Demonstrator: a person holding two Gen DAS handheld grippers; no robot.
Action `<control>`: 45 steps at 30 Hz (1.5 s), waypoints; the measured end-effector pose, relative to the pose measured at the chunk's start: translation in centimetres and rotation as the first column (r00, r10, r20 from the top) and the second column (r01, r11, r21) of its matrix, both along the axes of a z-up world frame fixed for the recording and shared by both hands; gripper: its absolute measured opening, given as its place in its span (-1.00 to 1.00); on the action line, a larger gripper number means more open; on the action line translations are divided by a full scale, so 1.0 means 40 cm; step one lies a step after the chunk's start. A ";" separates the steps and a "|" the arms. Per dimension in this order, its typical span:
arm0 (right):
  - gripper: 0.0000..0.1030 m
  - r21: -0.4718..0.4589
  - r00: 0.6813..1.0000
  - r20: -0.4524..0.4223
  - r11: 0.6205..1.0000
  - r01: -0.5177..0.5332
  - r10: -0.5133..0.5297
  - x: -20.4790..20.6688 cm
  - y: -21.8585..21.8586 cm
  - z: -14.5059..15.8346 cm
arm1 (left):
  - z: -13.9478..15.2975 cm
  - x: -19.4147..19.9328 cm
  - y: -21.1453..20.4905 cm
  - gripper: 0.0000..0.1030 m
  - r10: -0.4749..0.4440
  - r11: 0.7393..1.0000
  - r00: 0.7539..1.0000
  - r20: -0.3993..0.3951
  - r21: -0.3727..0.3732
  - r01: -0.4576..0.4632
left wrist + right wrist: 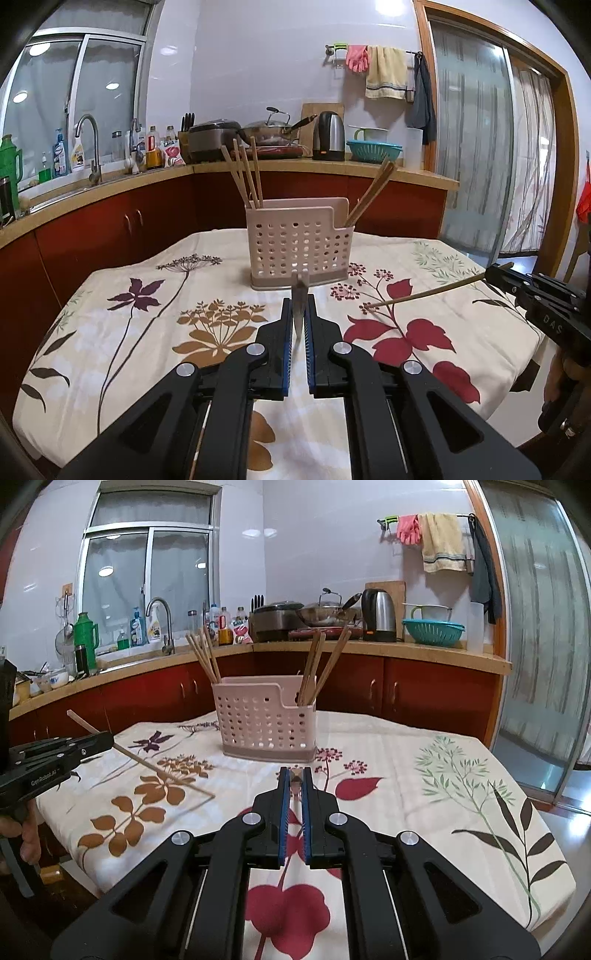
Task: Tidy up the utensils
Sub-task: 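Lift both held chopsticks and carry them over the pink holder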
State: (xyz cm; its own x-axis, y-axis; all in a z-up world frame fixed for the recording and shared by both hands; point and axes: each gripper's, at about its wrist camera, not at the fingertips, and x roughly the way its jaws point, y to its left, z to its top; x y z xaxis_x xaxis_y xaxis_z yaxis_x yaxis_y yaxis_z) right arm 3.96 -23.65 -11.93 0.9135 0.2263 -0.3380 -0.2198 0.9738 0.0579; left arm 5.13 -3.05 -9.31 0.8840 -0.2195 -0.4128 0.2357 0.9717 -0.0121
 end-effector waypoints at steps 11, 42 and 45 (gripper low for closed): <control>-0.87 0.001 0.999 0.048 1.000 -0.018 0.018 0.039 0.017 0.052 | 0.026 0.026 0.006 -0.87 -0.003 1.000 1.000 0.006 -0.005 0.003; -0.87 0.072 0.983 0.178 0.995 -0.063 0.049 0.161 0.023 0.220 | 0.199 0.138 0.014 -0.87 -0.064 0.997 0.994 0.085 -0.040 0.068; -0.87 0.081 0.974 0.218 0.994 -0.077 0.057 0.177 0.024 0.255 | 0.231 0.147 0.012 -0.87 -0.066 0.997 0.991 0.120 -0.040 0.072</control>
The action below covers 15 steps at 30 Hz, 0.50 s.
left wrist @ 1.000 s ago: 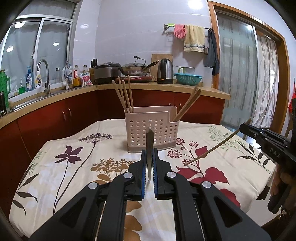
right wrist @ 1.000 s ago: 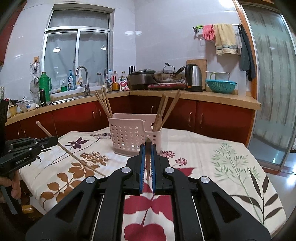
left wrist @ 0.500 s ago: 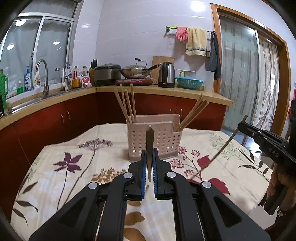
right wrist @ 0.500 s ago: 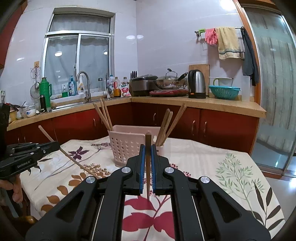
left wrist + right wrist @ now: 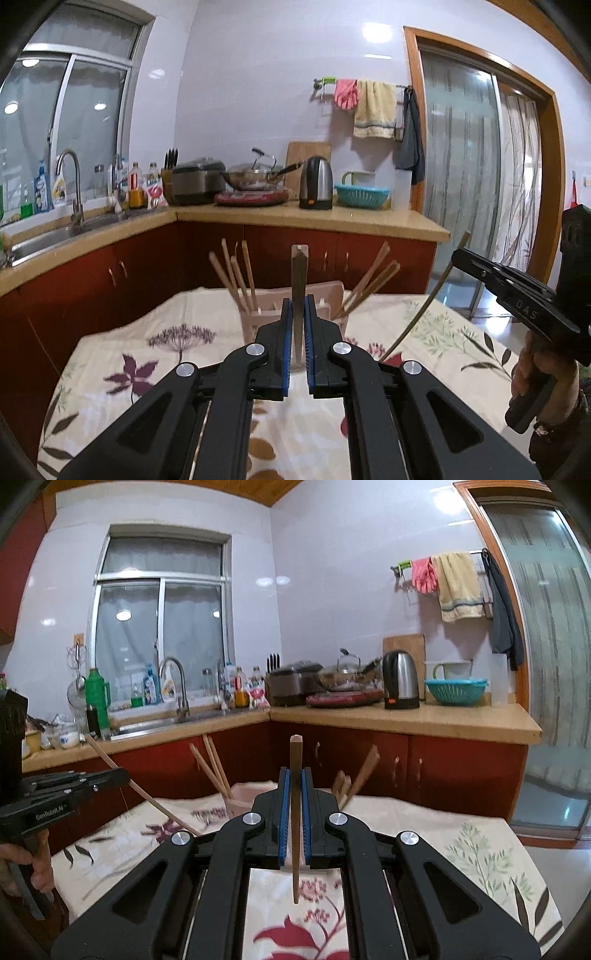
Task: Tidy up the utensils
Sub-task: 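Lift both held chopsticks and carry them over the pink holder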
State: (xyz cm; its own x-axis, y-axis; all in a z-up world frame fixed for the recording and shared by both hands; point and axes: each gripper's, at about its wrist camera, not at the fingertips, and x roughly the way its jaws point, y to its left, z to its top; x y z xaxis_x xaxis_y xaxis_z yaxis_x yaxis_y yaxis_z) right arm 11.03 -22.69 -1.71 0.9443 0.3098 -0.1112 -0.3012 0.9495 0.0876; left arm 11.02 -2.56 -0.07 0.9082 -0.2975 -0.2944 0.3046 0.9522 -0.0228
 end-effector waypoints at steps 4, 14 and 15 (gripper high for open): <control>-0.87 -0.002 0.997 0.080 1.000 -0.005 0.005 0.024 0.009 0.058 | 0.034 0.020 0.000 -0.87 0.009 1.000 0.999 0.052 -0.014 -0.008; -0.87 0.000 0.988 0.152 1.000 0.003 -0.003 0.139 0.010 0.116 | 0.095 0.107 0.007 -0.87 0.047 0.998 0.988 0.148 -0.056 -0.039; -0.87 0.003 0.988 0.153 1.000 0.003 -0.003 0.152 0.009 0.117 | 0.099 0.115 0.007 -0.87 0.048 0.998 0.987 0.155 -0.055 -0.039</control>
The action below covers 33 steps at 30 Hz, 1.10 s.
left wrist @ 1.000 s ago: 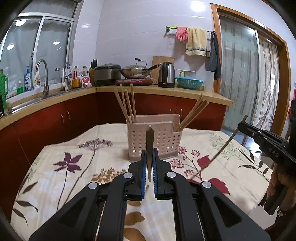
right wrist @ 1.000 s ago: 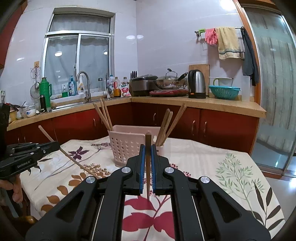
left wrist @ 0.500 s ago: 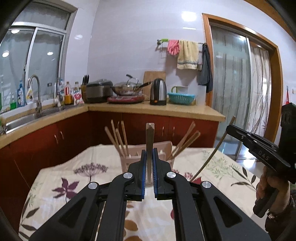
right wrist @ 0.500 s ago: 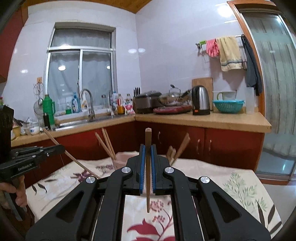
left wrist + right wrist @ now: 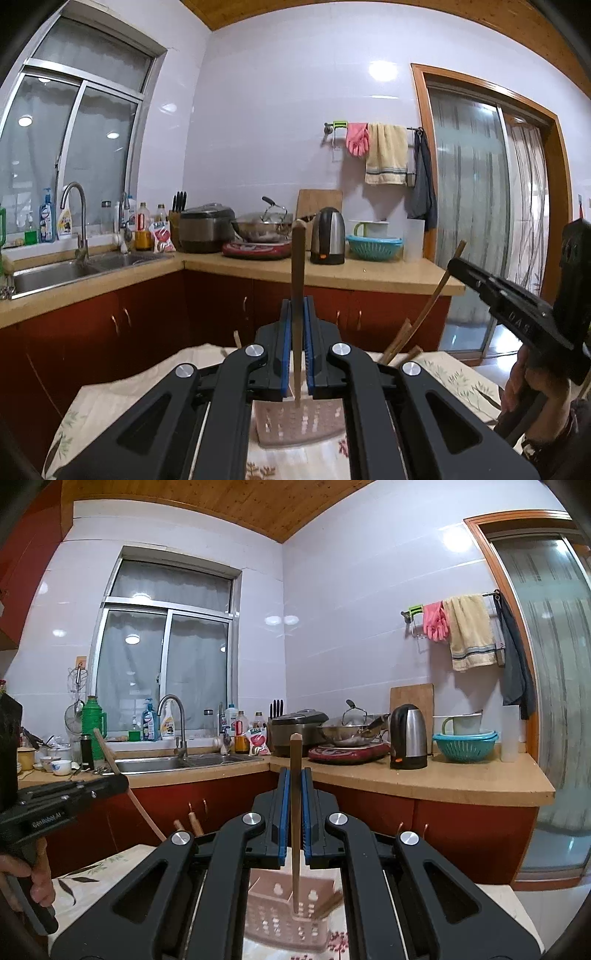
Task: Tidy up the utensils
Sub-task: 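Lift both held chopsticks and carry them over the pink holder, then lower the chopsticks into the pink holder and open both tools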
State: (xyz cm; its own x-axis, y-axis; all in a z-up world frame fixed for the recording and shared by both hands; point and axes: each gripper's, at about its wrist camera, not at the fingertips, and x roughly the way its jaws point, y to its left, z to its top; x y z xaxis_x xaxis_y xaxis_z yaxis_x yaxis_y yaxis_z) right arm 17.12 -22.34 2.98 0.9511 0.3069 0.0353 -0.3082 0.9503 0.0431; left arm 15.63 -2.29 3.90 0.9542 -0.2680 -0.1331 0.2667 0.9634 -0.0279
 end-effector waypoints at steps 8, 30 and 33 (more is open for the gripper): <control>-0.87 0.002 1.000 -0.015 1.000 0.001 -0.001 0.081 0.006 -0.016 | -0.006 0.087 -0.018 -0.87 0.018 1.000 1.000 0.025 0.019 -0.019; -0.87 -0.016 0.980 -0.199 1.000 -0.004 0.000 0.191 0.044 -0.190 | -0.179 0.177 -0.039 -0.87 0.069 0.996 0.990 -0.127 0.062 -0.061; -0.87 -0.036 0.981 -0.192 0.999 0.005 -0.012 0.188 0.050 -0.190 | -0.191 0.181 -0.040 -0.87 0.078 0.995 0.988 -0.134 0.070 -0.069</control>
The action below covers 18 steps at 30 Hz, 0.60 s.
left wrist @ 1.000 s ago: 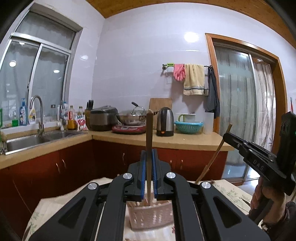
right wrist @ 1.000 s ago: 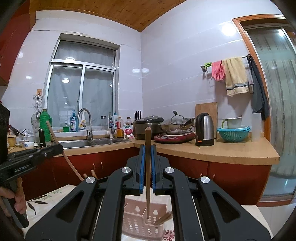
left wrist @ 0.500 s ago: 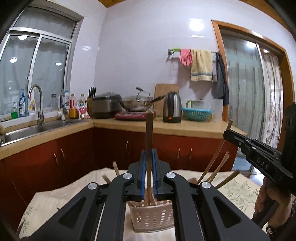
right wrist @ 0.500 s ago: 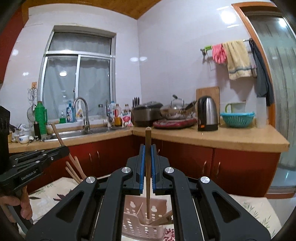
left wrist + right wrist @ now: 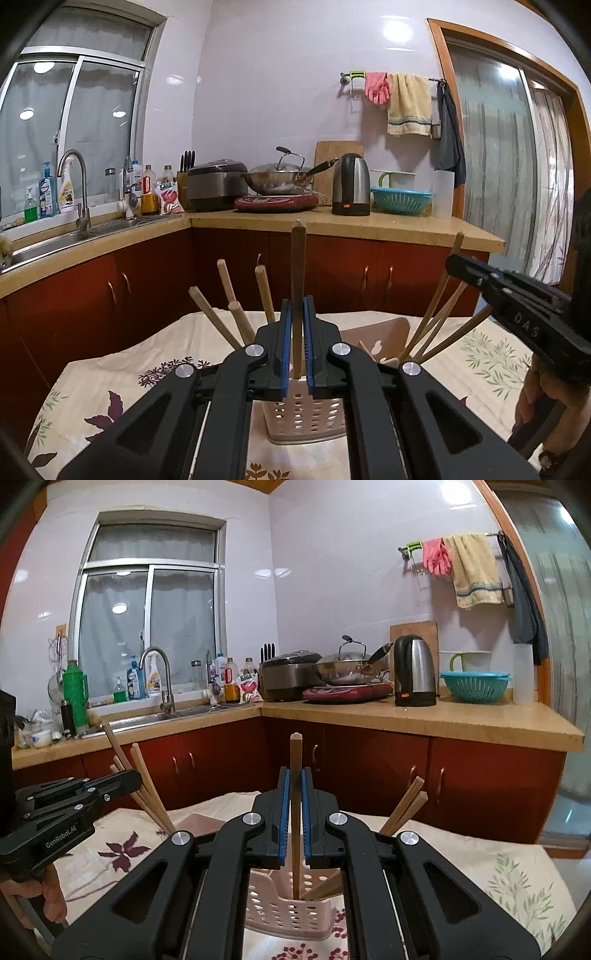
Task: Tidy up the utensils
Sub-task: 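Lower the chopsticks into the pink holder and open both tools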
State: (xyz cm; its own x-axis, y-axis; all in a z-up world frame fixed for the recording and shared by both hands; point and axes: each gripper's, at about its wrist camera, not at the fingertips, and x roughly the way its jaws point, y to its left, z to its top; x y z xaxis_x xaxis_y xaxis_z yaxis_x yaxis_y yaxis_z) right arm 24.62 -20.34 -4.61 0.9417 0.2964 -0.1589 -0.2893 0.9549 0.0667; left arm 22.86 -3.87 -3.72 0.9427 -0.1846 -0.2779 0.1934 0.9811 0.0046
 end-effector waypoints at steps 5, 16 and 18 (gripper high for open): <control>-0.87 -0.004 1.000 -0.001 1.000 0.002 -0.002 0.002 0.001 -0.002 | -0.013 0.006 -0.001 -0.87 0.004 1.000 1.000 -0.011 0.004 -0.004; -0.81 -0.026 1.000 -0.004 1.000 0.010 -0.010 -0.003 0.003 0.000 | -0.039 0.033 -0.005 -0.85 -0.002 1.000 0.998 -0.061 0.012 0.003; -0.68 -0.028 1.000 -0.004 1.000 0.011 -0.011 -0.005 0.003 0.001 | -0.042 0.033 -0.006 -0.76 -0.003 1.000 0.998 -0.066 0.012 0.004</control>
